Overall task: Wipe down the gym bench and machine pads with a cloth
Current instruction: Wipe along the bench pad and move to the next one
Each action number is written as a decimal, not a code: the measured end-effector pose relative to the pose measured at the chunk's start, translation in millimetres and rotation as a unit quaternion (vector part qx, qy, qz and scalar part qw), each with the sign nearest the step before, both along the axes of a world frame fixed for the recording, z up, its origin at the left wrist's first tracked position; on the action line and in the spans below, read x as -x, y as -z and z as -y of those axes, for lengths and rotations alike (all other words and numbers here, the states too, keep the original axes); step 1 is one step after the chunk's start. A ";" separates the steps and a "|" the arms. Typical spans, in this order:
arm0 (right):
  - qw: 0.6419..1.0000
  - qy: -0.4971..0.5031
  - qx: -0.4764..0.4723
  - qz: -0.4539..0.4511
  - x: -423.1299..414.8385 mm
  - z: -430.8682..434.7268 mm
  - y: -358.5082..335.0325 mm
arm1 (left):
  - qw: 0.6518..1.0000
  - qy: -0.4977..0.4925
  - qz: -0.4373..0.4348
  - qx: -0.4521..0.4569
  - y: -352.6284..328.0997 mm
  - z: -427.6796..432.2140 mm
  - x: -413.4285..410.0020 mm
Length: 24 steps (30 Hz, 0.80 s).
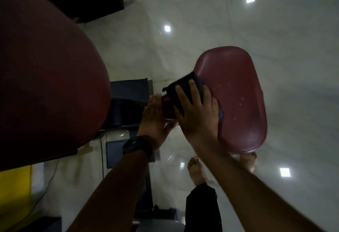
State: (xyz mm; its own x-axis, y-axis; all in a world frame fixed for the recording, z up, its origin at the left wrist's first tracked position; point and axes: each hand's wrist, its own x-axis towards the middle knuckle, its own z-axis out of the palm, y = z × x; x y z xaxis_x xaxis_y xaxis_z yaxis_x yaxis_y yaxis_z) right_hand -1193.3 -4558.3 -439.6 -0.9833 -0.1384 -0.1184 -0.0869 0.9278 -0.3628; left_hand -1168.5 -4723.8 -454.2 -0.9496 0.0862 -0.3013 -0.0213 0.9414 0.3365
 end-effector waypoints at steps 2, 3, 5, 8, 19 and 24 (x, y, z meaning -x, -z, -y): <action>1.000 0.021 0.009 0.009 -30.2 -2.4 0.2 | 1.000 0.007 -0.021 0.000 2.7 1.9 -2.8; 1.000 0.015 0.007 0.020 -30.5 -2.5 1.3 | 1.000 0.004 -0.025 0.000 3.0 0.6 -1.2; 0.999 -0.013 -0.014 0.032 -4.1 -1.6 -2.9 | 1.000 -0.020 -0.008 -0.010 4.2 -2.3 5.8; 0.993 -0.095 -0.033 0.064 47.7 1.3 -9.1 | 0.999 -0.045 0.012 -0.020 3.8 -5.0 19.9; 0.998 -0.044 -0.040 0.019 -13.3 -10.6 4.1 | 0.999 -0.052 0.010 0.010 5.2 -13.6 15.8; 0.995 -0.078 -0.046 0.049 71.6 -5.2 -0.3 | 0.996 -0.094 -0.001 -0.006 -2.8 -23.4 18.2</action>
